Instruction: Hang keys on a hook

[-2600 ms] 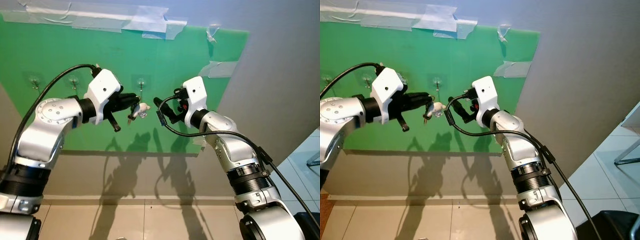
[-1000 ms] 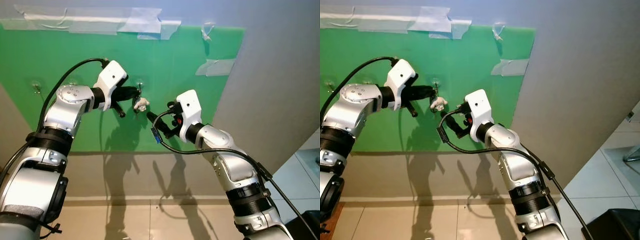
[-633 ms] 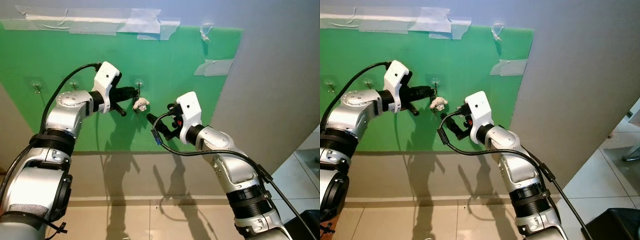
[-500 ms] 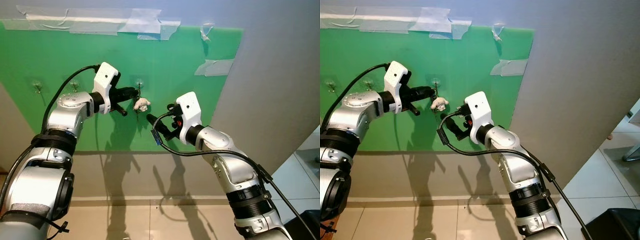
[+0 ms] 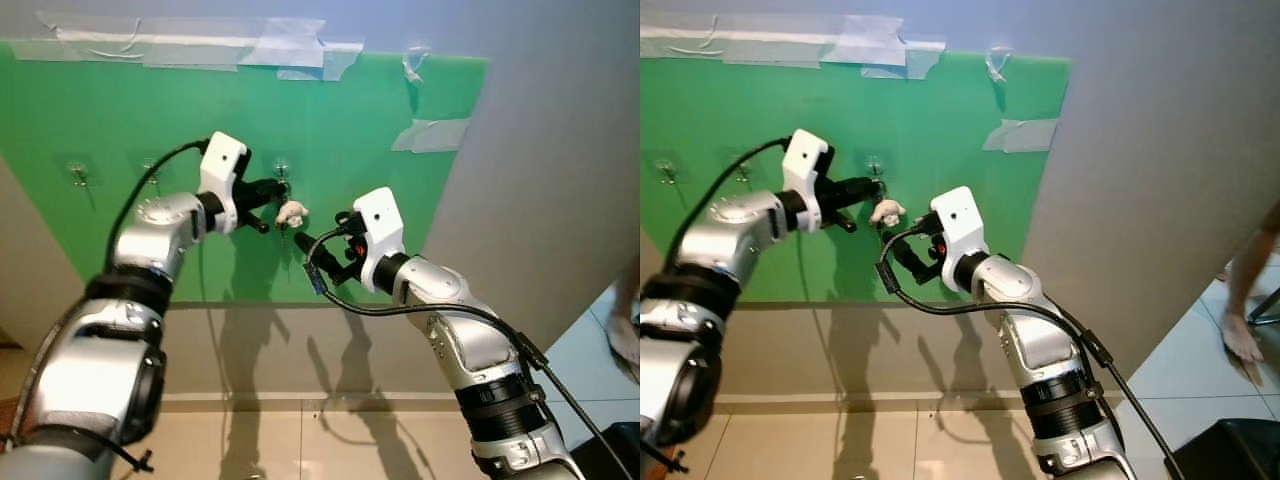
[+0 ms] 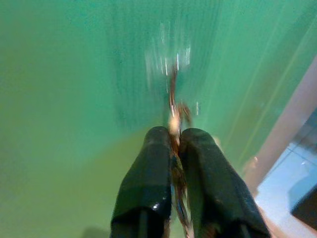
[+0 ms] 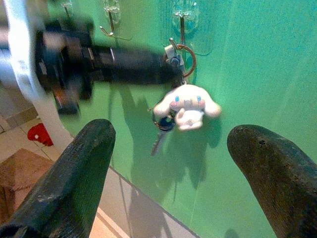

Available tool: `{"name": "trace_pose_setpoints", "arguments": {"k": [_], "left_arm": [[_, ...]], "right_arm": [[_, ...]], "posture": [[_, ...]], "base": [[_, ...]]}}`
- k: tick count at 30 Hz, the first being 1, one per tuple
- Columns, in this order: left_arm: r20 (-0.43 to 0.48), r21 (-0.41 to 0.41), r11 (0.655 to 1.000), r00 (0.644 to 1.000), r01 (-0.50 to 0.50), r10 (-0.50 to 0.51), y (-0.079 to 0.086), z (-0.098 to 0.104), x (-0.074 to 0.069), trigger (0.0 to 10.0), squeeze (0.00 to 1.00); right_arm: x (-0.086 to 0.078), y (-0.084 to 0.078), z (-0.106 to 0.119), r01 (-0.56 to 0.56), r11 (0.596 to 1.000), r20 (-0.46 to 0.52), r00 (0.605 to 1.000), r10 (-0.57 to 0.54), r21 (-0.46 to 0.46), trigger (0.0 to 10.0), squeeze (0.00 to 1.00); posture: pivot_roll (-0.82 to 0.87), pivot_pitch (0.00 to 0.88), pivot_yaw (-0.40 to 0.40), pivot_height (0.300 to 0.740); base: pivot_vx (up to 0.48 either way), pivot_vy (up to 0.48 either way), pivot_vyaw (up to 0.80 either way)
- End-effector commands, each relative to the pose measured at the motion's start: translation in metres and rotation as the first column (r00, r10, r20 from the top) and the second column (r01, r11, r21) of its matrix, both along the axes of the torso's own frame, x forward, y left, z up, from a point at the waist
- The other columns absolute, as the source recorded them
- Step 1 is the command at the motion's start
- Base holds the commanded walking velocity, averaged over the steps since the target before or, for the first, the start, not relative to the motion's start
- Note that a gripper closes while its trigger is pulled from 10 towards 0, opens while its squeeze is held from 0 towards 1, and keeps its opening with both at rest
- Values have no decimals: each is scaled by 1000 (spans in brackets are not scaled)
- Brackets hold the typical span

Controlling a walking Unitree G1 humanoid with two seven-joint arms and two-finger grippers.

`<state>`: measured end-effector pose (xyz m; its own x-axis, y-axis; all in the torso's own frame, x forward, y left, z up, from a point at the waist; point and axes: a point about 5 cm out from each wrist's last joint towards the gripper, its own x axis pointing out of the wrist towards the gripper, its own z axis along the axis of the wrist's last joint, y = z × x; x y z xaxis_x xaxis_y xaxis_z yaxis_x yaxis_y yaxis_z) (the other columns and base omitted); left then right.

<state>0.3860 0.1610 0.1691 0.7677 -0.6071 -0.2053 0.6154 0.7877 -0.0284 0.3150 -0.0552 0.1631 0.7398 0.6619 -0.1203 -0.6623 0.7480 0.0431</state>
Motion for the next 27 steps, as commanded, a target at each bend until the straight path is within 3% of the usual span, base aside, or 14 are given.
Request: {"name": "trace_pose_setpoints", "arguments": {"k": [1,5,11,20,21,27], "left_arm": [[-3,-2,1000,1000,-13,13,-3,-1,0,10000,1000],[25,-1,999,999,-37,37,-5,-1,-1,10000,1000],[160,-21,990,977,-139,141,-17,13,-9,10000,1000],[275,71,980,948,-185,159,-20,10,-32,10000,1000],[287,104,977,946,-189,152,-20,7,-40,10000,1000],[274,147,966,947,-212,166,-12,-6,-62,10000,1000]], "right_arm": [[-2,0,4,-7,1000,8,1000,7,6,10000,0],[-2,-1,4,-4,1000,7,1000,4,4,10000,0],[1,-5,4,42,999,20,999,-42,0,10000,0],[2,-5,0,61,998,12,998,-61,-7,10000,0],[3,-6,-1,80,997,18,997,-80,-10,10000,0],[8,-16,-6,177,984,35,984,-176,-15,10000,0]], "posture": [[-35,0,41,740],[-38,0,39,740],[-37,0,36,740],[-26,0,24,740],[-24,0,21,740],[-15,0,8,740]], "base": [[0,0,0],[0,0,0],[0,0,0],[0,0,0],[0,0,0],[0,0,0]]}}
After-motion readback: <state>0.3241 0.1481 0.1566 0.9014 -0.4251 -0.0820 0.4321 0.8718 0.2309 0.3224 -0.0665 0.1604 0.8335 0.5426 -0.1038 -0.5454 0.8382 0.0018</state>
